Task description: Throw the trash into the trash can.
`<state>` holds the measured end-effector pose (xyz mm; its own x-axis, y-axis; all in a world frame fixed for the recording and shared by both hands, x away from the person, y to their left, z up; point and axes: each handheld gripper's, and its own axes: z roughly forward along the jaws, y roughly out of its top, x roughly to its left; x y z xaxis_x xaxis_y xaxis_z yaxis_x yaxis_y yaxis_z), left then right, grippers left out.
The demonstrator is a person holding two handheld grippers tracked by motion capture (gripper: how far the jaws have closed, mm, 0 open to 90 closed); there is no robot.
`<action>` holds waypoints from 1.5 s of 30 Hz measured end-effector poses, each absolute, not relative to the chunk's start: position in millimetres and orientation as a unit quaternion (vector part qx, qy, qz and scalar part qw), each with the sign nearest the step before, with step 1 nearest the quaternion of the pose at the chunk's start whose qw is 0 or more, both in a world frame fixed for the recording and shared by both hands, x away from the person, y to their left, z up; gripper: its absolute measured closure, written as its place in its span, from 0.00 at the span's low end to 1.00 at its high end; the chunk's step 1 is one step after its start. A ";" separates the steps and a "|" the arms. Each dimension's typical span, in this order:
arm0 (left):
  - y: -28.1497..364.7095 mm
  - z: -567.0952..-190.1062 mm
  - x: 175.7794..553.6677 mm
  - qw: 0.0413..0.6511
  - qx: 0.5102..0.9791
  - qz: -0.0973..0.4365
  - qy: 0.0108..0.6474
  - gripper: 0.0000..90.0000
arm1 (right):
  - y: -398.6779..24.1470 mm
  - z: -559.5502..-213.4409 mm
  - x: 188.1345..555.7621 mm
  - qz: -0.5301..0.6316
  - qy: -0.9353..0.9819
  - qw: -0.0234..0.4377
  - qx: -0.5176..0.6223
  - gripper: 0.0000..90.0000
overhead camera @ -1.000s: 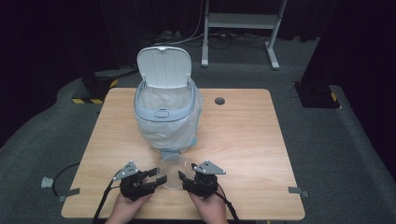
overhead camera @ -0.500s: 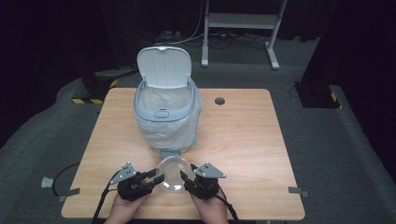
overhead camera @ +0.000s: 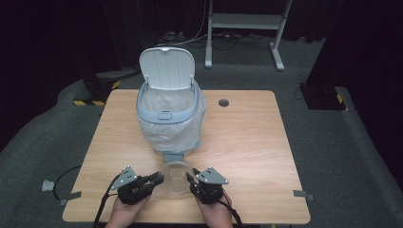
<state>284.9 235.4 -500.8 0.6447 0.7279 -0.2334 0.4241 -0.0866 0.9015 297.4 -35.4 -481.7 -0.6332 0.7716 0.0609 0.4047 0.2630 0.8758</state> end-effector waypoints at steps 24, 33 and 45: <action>237.4 -489.1 272.6 0.574 0.701 0.192 0.378 0.86 | -33.0 -475.4 288.3 0.490 0.763 0.221 0.358 0.80; 240.7 -480.3 267.3 0.591 0.683 0.215 0.372 0.86 | -29.6 -471.4 285.3 0.501 0.757 0.234 0.348 0.80; 243.5 -465.8 258.9 0.612 0.661 0.245 0.358 0.86 | -25.7 -456.7 280.3 0.524 0.742 0.259 0.329 0.80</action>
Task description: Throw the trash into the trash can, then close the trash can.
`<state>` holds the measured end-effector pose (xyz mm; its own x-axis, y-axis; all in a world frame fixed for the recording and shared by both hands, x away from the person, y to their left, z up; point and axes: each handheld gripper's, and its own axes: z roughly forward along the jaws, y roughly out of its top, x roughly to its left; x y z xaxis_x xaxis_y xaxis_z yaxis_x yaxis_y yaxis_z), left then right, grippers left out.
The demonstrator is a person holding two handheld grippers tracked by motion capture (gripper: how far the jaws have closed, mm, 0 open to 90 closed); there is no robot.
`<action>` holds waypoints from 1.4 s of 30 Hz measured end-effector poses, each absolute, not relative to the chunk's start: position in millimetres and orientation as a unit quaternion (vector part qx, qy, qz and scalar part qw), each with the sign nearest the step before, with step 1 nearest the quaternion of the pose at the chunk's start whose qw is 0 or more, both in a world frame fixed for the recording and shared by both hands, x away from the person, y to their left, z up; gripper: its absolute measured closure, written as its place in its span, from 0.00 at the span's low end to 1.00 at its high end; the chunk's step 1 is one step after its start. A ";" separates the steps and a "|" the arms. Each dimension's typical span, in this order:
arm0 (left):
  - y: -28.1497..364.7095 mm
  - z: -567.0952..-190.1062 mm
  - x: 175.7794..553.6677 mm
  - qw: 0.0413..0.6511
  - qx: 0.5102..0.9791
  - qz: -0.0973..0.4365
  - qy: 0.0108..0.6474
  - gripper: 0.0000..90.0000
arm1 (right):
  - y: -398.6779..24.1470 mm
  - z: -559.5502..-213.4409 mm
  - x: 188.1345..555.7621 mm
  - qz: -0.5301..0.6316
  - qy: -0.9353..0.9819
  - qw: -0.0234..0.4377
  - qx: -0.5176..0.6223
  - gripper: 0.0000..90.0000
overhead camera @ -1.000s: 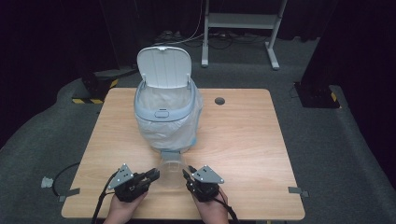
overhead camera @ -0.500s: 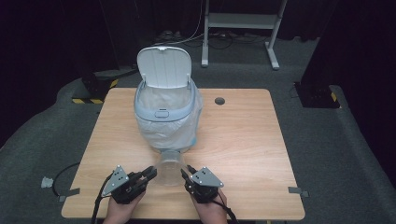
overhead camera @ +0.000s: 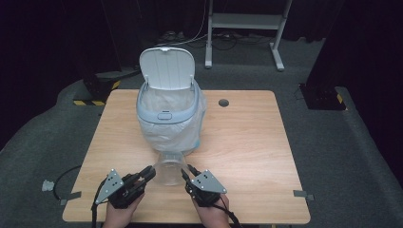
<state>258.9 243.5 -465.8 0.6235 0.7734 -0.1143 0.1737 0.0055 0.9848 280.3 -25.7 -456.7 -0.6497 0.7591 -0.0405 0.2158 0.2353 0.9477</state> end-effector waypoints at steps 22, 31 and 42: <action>242.9 -427.1 259.2 0.634 0.637 0.281 0.336 0.85 | -27.8 -418.8 278.8 0.561 0.713 0.292 0.303 0.80; 249.6 -401.6 264.1 0.644 0.626 0.295 0.326 0.85 | -21.8 -388.7 284.2 0.585 0.695 0.308 0.283 0.81; 246.4 -360.8 269.9 0.661 0.611 0.321 0.294 0.85 | -24.5 -351.5 286.2 0.605 0.671 0.333 0.268 0.81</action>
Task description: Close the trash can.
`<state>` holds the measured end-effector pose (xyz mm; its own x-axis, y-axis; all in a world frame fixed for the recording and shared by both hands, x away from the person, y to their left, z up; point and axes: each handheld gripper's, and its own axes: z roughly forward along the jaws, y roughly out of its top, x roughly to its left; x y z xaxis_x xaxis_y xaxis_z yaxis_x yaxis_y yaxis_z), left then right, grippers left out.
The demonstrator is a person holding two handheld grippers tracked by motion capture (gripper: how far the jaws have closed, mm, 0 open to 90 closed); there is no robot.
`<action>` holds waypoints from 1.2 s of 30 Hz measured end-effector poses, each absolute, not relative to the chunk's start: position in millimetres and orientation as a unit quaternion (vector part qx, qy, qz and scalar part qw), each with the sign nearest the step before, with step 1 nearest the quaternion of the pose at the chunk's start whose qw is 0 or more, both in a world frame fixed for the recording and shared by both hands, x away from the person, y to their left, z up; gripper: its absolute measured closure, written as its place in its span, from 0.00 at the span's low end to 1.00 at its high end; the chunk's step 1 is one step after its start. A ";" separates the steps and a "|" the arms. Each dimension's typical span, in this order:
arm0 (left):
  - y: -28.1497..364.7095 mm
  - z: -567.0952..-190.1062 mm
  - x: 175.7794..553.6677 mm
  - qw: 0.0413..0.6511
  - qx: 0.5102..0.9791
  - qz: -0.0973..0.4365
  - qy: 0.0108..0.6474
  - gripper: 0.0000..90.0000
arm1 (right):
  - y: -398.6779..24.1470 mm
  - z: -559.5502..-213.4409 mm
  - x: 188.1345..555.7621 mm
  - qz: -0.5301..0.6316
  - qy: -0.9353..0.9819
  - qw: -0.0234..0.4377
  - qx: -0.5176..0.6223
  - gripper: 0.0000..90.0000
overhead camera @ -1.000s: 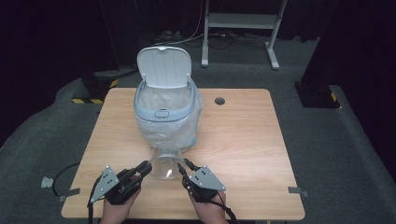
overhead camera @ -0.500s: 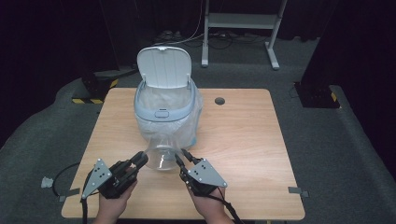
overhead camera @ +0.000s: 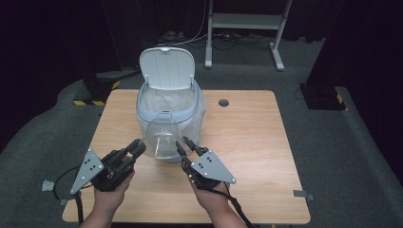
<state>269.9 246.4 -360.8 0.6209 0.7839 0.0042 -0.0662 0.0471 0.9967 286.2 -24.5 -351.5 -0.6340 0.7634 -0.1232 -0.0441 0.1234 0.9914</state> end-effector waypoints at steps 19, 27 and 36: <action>241.2 -316.6 325.1 0.668 0.599 0.334 0.289 0.84 | -22.1 -294.3 326.0 0.618 0.638 0.374 0.269 0.81; 248.2 -308.7 358.7 0.662 0.600 0.335 0.299 0.83 | -11.5 -285.5 359.0 0.612 0.639 0.376 0.276 0.81; 250.4 -303.0 395.1 0.643 0.608 0.336 0.321 0.81 | -0.9 -282.7 397.6 0.598 0.642 0.387 0.283 0.81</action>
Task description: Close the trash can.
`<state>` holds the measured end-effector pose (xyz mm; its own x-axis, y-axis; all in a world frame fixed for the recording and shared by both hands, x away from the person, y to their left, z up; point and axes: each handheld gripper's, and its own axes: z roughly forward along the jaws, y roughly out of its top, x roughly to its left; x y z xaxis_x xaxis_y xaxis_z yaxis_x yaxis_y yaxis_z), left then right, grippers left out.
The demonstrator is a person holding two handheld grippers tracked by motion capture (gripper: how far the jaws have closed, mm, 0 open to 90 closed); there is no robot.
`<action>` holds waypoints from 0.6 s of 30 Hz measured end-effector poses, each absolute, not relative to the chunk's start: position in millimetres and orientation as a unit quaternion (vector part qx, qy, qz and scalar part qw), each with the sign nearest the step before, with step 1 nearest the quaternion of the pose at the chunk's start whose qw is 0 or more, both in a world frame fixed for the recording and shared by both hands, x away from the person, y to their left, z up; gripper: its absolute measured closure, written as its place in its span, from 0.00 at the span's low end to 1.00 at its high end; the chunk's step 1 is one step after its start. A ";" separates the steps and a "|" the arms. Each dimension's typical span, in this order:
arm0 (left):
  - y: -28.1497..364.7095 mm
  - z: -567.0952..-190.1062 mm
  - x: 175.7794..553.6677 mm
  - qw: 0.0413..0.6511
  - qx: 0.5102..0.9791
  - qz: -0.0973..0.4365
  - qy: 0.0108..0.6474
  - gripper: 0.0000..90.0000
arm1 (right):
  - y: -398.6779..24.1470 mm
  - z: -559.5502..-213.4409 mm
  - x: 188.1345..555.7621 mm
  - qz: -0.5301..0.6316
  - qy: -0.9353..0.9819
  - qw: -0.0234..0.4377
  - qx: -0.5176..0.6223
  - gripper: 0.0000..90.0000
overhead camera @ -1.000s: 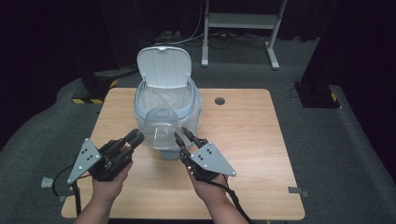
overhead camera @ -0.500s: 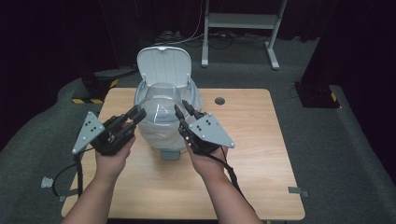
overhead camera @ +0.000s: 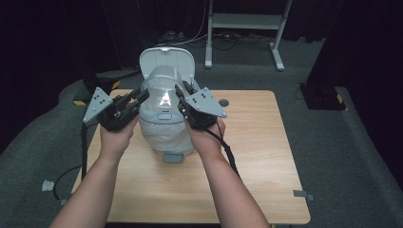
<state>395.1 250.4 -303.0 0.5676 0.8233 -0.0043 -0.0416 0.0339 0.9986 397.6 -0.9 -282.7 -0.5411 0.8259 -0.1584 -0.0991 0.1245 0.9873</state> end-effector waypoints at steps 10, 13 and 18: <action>262.2 -328.1 408.7 0.605 0.629 0.337 0.354 0.50 | -0.2 -307.4 419.3 0.556 0.670 0.390 0.298 0.61; 264.8 -330.3 401.8 0.608 0.626 0.340 0.351 0.50 | -7.7 -315.6 411.4 0.564 0.665 0.387 0.299 0.62; 270.6 -333.9 396.8 0.603 0.626 0.343 0.355 0.52 | -16.5 -321.8 398.8 0.572 0.658 0.387 0.300 0.63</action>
